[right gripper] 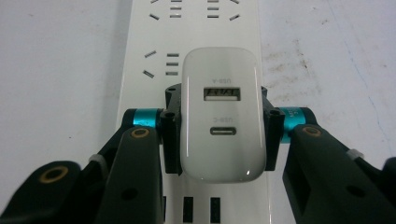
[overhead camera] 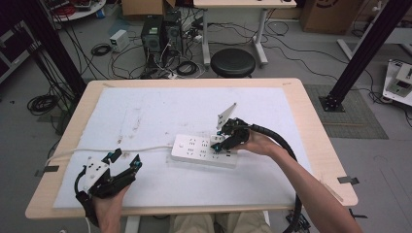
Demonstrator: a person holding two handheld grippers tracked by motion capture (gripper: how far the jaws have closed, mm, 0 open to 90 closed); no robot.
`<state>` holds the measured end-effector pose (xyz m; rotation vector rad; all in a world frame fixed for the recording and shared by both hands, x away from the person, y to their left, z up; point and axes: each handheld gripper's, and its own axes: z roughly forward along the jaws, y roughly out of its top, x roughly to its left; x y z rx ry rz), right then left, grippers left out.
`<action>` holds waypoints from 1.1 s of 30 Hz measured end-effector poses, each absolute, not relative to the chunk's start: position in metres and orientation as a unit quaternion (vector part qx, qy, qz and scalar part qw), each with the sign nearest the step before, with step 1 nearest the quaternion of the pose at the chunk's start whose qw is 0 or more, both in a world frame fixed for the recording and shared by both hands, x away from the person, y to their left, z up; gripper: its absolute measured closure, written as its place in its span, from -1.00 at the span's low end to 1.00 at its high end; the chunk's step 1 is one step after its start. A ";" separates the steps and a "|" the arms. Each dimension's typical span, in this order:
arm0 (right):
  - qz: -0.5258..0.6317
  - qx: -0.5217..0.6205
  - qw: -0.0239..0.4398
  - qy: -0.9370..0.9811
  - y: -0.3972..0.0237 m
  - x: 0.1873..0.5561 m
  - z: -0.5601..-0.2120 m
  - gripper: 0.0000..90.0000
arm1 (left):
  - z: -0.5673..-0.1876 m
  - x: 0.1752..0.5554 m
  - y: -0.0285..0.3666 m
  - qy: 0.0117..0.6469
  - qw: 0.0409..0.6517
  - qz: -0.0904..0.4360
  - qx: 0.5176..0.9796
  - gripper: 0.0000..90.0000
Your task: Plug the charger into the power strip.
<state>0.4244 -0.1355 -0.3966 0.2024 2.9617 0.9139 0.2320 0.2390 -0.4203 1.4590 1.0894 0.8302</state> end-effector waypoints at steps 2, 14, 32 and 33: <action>0.295 0.071 0.013 0.953 -0.136 0.425 -0.397 0.36 | -0.421 0.233 0.240 0.460 0.539 0.349 0.614 -0.31; 0.309 0.097 0.012 0.946 -0.144 0.423 -0.393 -0.47 | -0.422 0.237 0.240 0.457 0.538 0.347 0.617 -0.31; 0.395 0.163 0.067 0.902 -0.185 0.399 -0.381 -0.53 | -0.421 0.239 0.236 0.449 0.537 0.346 0.625 -0.31; 0.411 0.178 0.079 0.890 -0.194 0.396 -0.379 -0.53 | -0.421 0.240 0.236 0.448 0.535 0.347 0.627 -0.31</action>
